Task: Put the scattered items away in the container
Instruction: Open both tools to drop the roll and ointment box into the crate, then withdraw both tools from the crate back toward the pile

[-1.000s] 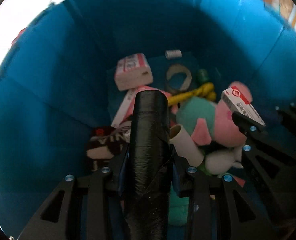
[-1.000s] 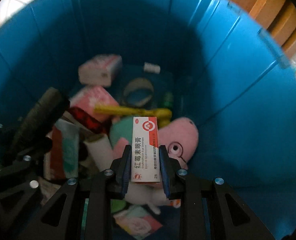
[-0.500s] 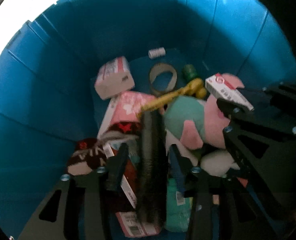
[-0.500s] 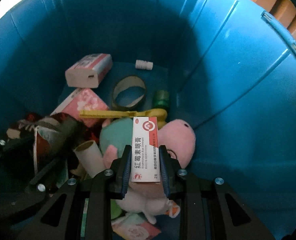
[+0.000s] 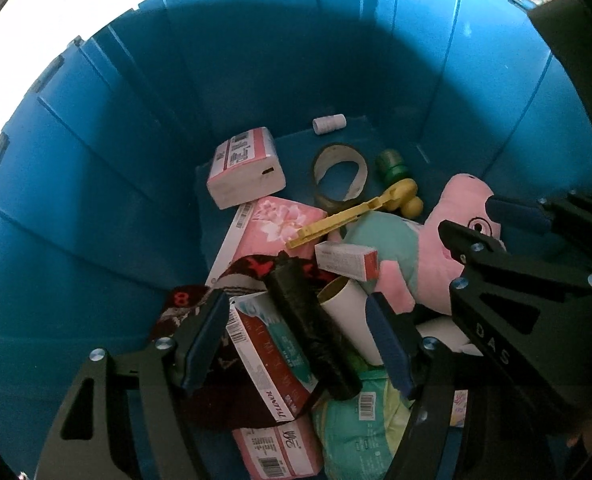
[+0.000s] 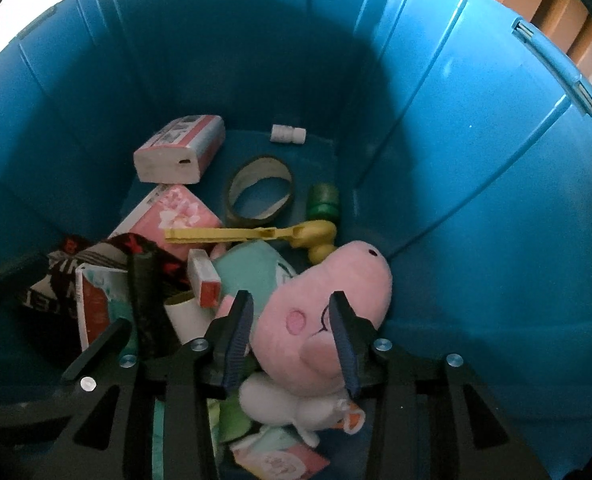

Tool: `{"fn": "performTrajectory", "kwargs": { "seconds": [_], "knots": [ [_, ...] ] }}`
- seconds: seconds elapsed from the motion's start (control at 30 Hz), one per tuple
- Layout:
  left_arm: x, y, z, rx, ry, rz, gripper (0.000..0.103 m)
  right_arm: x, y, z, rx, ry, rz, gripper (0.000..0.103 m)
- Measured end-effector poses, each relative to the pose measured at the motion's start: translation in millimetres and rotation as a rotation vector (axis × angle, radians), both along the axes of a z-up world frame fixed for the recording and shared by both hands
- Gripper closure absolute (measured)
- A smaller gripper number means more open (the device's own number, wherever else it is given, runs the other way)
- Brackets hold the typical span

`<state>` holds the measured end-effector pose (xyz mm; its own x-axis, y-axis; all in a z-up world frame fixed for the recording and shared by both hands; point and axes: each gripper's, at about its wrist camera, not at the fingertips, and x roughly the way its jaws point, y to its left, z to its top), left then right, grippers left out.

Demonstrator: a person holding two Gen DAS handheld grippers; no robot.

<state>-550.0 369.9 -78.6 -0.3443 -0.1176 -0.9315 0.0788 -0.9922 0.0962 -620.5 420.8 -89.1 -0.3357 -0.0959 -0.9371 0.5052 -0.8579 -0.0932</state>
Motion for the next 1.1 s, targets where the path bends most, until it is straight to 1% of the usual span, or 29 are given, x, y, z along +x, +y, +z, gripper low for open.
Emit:
{"fn": "performTrajectory", "kwargs": {
  "seconds": [0.1,0.2,0.27,0.37,0.4,0.47,0.53,0.63,0.67,0.73,0.77,0.8,0.87,0.97,1.0,1.03,1.1],
  "knots": [
    [-1,-2,-1,0.006,-0.005,0.01,0.033,-1,1,1,-0.005,-0.004,-0.007,0.055],
    [-2,-3,-3,0.006,-0.007,0.013,0.033,-2,2,1,-0.008,-0.011,-0.007,0.051],
    [-2,-4,-4,0.007,-0.011,0.016,0.033,-3,2,2,-0.008,-0.013,-0.011,0.049],
    [0,-7,-1,0.007,-0.015,0.023,0.033,-3,4,5,-0.023,-0.016,-0.02,0.048],
    [1,-8,1,0.006,-0.014,0.026,0.033,-3,5,8,-0.032,-0.017,-0.024,0.048],
    [8,-12,9,0.005,-0.003,0.029,0.033,0,9,24,-0.078,0.018,-0.033,0.048],
    [17,-15,22,0.0,0.024,0.04,0.033,7,10,42,-0.122,0.051,-0.02,0.044],
    [36,-20,53,0.003,0.102,0.066,0.033,29,11,75,-0.196,0.095,0.028,0.041],
    [47,-21,66,0.01,0.136,0.066,0.033,35,12,85,-0.213,0.114,0.039,0.038],
    [68,-24,86,0.021,0.197,0.066,0.033,54,16,107,-0.243,0.167,0.063,0.027],
    [81,-25,96,0.027,0.232,0.062,0.033,68,20,122,-0.26,0.21,0.077,0.019],
    [94,-26,106,0.028,0.267,0.057,0.033,77,22,129,-0.272,0.231,0.087,0.016],
    [121,-30,122,0.029,0.341,0.074,0.033,103,29,149,-0.323,0.283,0.1,0.014],
    [160,-39,141,0.043,0.432,0.113,0.03,135,37,162,-0.408,0.31,0.119,0.005],
    [173,-43,146,0.04,0.46,0.129,0.027,143,37,164,-0.426,0.312,0.126,0.005],
    [185,-47,150,0.029,0.488,0.145,0.026,153,36,164,-0.447,0.313,0.14,0.005],
    [208,-54,156,-0.02,0.535,0.169,0.025,172,34,165,-0.499,0.309,0.154,0.005]
  ]
}}
